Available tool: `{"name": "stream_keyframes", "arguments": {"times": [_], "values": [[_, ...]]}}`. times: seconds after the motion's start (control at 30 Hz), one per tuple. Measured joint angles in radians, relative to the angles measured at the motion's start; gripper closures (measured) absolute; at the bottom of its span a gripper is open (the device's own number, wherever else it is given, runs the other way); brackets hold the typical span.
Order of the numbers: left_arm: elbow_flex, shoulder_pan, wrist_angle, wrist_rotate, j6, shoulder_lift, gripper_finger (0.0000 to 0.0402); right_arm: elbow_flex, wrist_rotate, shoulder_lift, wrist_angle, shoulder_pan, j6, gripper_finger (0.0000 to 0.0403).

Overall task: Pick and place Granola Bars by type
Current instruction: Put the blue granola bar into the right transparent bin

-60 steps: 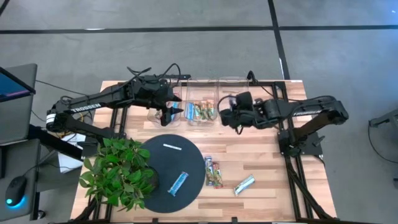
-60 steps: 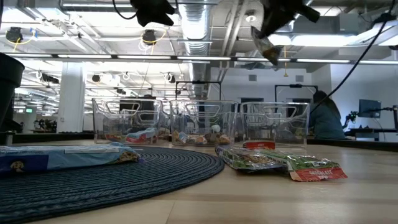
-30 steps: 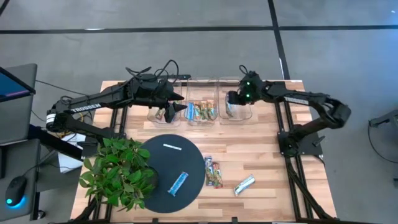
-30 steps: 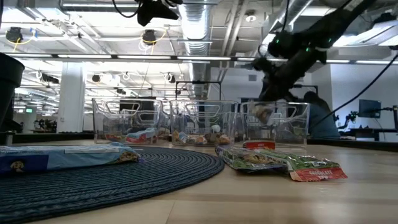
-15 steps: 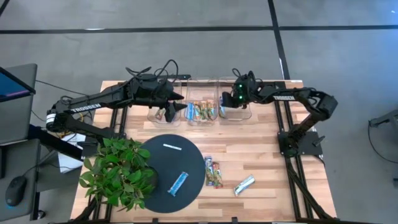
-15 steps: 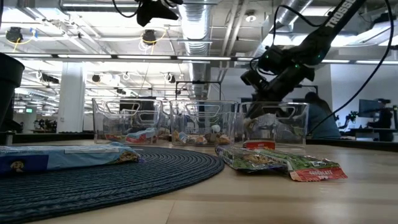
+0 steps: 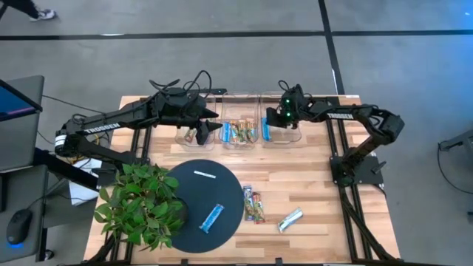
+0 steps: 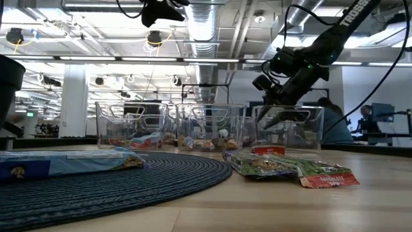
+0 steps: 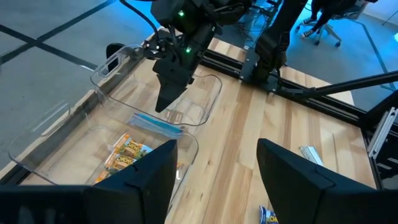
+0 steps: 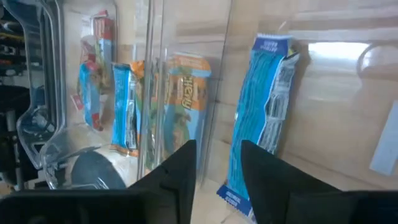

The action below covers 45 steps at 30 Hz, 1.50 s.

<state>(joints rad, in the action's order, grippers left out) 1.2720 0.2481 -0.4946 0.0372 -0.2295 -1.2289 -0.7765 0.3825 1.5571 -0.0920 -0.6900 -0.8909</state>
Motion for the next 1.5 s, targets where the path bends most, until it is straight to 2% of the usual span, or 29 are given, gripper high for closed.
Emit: {"name": "stream_keyframes", "arguments": {"times": [0.23,0.53,0.7,0.87,1.07,1.23,1.37,1.5], "values": [[0.0,0.0,0.0,0.0,0.001,0.0,0.0186,-0.001,-0.025,-0.086,0.026,0.017,0.024,0.0274],[0.0,0.0,-0.009,-0.007,0.027,0.0,0.0186,-0.04,-0.071,-0.381,0.019,0.07,0.178,0.028],[0.0,0.0,-0.031,-0.023,0.034,0.0,0.0186,-0.04,-0.072,-0.548,0.0,0.171,0.232,0.028],[0.0,0.0,-0.062,-0.023,0.053,0.0,0.0186,-0.04,-0.076,-0.652,-0.098,0.339,0.246,0.028],[0.0,0.0,-0.089,-0.023,0.077,0.0,0.0186,-0.04,-0.144,-0.675,-0.282,0.635,0.271,0.028],[0.0,0.0,-0.099,-0.023,0.089,0.0,0.0186,-0.04,-0.246,-0.631,-0.333,0.862,0.223,0.028],[0.0,0.0,-0.1,-0.01,0.09,0.0,0.0186,-0.04,-0.349,-0.58,-0.326,0.966,0.168,0.028],[0.0,0.0,-0.111,0.072,0.107,0.0,0.0186,-0.04,-0.428,-0.503,-0.326,1.027,0.158,0.028]]}}
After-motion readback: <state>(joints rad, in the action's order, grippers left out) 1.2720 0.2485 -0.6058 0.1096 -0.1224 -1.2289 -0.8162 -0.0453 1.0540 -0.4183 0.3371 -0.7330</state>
